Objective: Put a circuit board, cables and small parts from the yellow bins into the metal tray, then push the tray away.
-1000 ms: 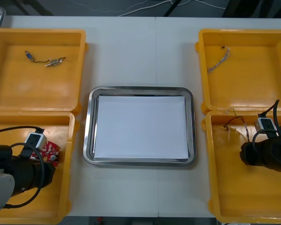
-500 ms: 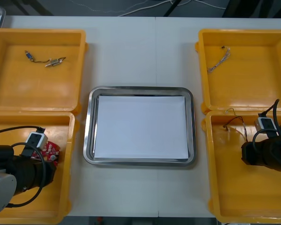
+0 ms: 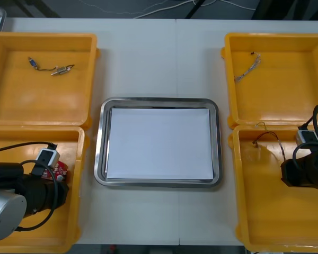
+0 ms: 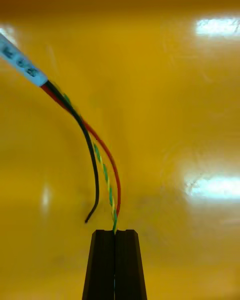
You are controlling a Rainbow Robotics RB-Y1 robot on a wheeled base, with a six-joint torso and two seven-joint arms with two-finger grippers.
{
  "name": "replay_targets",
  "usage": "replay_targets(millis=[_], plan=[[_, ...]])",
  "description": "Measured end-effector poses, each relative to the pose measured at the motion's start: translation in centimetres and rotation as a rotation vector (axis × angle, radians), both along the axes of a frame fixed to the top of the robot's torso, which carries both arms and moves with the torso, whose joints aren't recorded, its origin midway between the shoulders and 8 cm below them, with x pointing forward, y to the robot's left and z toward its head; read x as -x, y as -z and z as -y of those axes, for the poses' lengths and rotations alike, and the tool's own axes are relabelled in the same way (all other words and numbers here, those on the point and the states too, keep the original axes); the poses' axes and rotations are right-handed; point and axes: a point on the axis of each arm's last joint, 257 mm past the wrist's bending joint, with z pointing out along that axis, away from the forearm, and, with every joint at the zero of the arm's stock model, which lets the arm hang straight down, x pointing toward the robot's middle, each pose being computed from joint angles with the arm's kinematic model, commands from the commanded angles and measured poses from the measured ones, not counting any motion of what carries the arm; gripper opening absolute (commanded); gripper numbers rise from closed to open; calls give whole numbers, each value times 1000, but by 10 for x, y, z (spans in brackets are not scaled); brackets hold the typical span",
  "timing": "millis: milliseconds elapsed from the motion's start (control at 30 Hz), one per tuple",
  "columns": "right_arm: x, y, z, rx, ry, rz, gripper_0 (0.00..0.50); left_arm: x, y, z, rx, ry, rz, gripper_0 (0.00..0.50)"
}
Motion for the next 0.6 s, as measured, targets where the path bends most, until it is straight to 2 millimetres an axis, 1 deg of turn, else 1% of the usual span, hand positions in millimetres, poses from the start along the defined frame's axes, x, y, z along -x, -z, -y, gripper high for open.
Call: replay_targets(millis=[67, 200, 300, 467, 600], plan=[[4, -9, -1, 6, -33, -12, 0, 0, 1, 1, 0, 2, -3, 1], [8, -24, -2, -5, -41, -12, 0, 0, 2, 1, 1, 3, -3, 0], [12, -32, 0, -6, -35, -8, 0, 0, 2, 1, 0, 2, -3, 0], [24, -36, 5, -9, -33, -5, 0, -1, 1, -1, -1, -1, -1, 0], [36, -36, 9, -21, -18, -11, 0, -2, -4, -13, -2, -30, 4, 0]])
